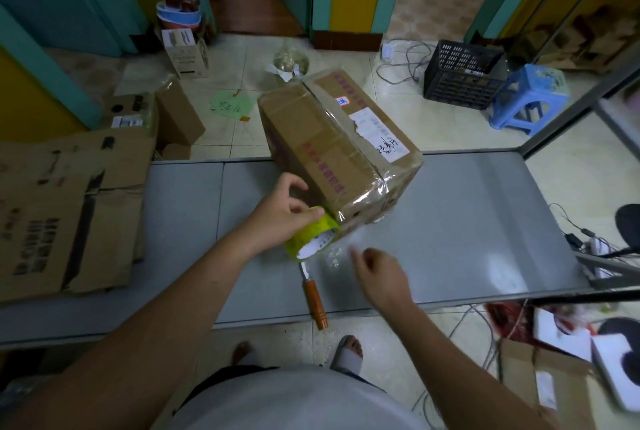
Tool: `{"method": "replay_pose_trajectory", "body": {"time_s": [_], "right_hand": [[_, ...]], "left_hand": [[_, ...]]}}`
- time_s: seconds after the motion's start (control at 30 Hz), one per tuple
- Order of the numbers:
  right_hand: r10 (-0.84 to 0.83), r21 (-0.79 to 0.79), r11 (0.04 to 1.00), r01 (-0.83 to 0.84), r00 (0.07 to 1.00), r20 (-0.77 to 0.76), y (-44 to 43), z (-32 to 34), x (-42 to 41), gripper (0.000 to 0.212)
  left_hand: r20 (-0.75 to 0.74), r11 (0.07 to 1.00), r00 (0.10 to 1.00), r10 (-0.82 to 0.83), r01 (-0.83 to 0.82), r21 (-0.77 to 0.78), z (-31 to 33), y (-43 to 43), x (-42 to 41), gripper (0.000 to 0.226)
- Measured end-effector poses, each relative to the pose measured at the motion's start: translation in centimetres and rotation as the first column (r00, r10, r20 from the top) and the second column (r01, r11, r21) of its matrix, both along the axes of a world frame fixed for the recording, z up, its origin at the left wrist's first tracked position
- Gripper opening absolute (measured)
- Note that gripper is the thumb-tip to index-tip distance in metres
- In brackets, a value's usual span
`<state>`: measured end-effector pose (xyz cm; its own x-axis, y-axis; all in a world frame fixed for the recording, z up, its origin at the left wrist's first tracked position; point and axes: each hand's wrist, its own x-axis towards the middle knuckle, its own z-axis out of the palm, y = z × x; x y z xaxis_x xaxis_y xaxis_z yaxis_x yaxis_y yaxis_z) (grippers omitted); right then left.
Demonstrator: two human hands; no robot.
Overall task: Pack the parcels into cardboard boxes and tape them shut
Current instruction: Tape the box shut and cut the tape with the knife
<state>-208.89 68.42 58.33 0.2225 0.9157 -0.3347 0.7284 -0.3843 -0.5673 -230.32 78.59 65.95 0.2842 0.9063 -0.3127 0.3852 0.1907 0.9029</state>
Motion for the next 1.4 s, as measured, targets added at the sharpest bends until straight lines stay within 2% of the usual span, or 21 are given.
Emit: {"method": "replay_pose_trajectory", "body": {"time_s": [0.07, 0.13, 0.17, 0.23, 0.3, 0.33, 0.53, 0.63, 0.77, 0.83, 0.9, 1.0, 1.07, 1.17, 1.3, 1.4], "right_hand": [[0.268, -0.122, 0.960, -0.251, 0.951, 0.152, -0.7, -0.3, -2.6, 0.080], [0.403, -0.168, 0.914, -0.370, 0.882, 0.247, -0.4, -0.9, -4.8, 0.088], [0.442, -0.191, 0.896, -0.401, 0.852, 0.281, 0.0, -1.5, -5.4, 0.086], [0.495, -0.242, 0.867, -0.435, 0.808, 0.319, 0.8, -2.6, -5.4, 0.062], [0.521, -0.257, 0.850, -0.459, 0.803, 0.290, 0.9, -3.6, -4.6, 0.042], [0.519, -0.243, 0.852, -0.463, 0.805, 0.286, 0.6, -4.0, -4.0, 0.040], [0.464, -0.174, 0.885, -0.431, 0.843, 0.272, -0.7, -5.2, -4.2, 0.066], [0.440, -0.186, 0.895, -0.405, 0.870, 0.221, -0.5, -5.9, -4.2, 0.046], [0.579, -0.223, 0.793, -0.567, 0.815, -0.016, -0.1, -3.2, -0.1, 0.023], [0.539, -0.215, 0.815, -0.538, 0.840, -0.060, -0.6, -0.9, 3.8, 0.016], [0.436, -0.164, 0.884, -0.438, 0.899, -0.049, -1.7, 1.5, 8.3, 0.014], [0.214, 0.009, 0.977, -0.214, 0.976, -0.049, -2.8, 5.6, 12.6, 0.015], [0.118, 0.171, 0.979, -0.107, 0.992, -0.051, -2.0, 8.3, 12.5, 0.017], [0.138, 0.342, 0.935, -0.095, 0.985, -0.102, 1.3, 10.9, 9.0, 0.017], [0.273, 0.293, 0.925, -0.241, 0.959, -0.076, 5.4, 13.0, 6.1, 0.010], [0.241, 0.349, 0.922, -0.169, 0.955, -0.172, 6.0, 13.9, 5.9, 0.013]], "left_hand": [[0.038, 0.999, 0.998, -0.042, 0.041, 0.026, 0.4, -0.1, 0.0, 0.057], [0.059, 0.993, 0.992, -0.115, 0.113, 0.037, 0.6, 0.2, 0.0, 0.066], [0.070, 0.989, 0.986, -0.150, 0.148, 0.028, 0.6, 0.4, -0.1, 0.067], [0.089, 0.980, 0.976, -0.199, 0.200, -0.003, 0.7, 0.7, 0.1, 0.068], [0.092, 0.970, 0.967, -0.238, 0.241, -0.017, 1.1, 0.8, 0.2, 0.069], [0.090, 0.968, 0.964, -0.248, 0.251, -0.019, 1.2, 0.8, 0.3, 0.070], [0.083, 0.966, 0.964, -0.254, 0.257, -0.024, 1.1, 0.8, 0.7, 0.075], [0.122, 0.958, 0.954, -0.274, 0.282, -0.055, 1.4, 0.5, 1.0, 0.076], [0.129, 0.956, 0.954, -0.270, 0.281, -0.083, 1.9, 0.7, 0.8, 0.076], [0.130, 0.958, 0.957, -0.261, 0.273, -0.085, 1.6, 1.1, 0.6, 0.078], [0.116, 0.957, 0.956, -0.270, 0.280, -0.080, 1.5, 1.4, 0.4, 0.081], [0.104, 0.953, 0.955, -0.277, 0.287, -0.097, 1.6, 1.5, 0.3, 0.083], [0.127, 0.950, 0.954, -0.271, 0.286, -0.121, 1.9, 1.3, 0.4, 0.083], [0.176, 0.957, 0.957, -0.230, 0.255, -0.135, 2.2, 0.7, 0.8, 0.083], [0.173, 0.968, 0.964, -0.204, 0.225, -0.112, 2.0, 0.4, 1.0, 0.084], [0.194, 0.974, 0.964, -0.179, 0.201, -0.102, 2.1, 0.1, 1.2, 0.082]]}}
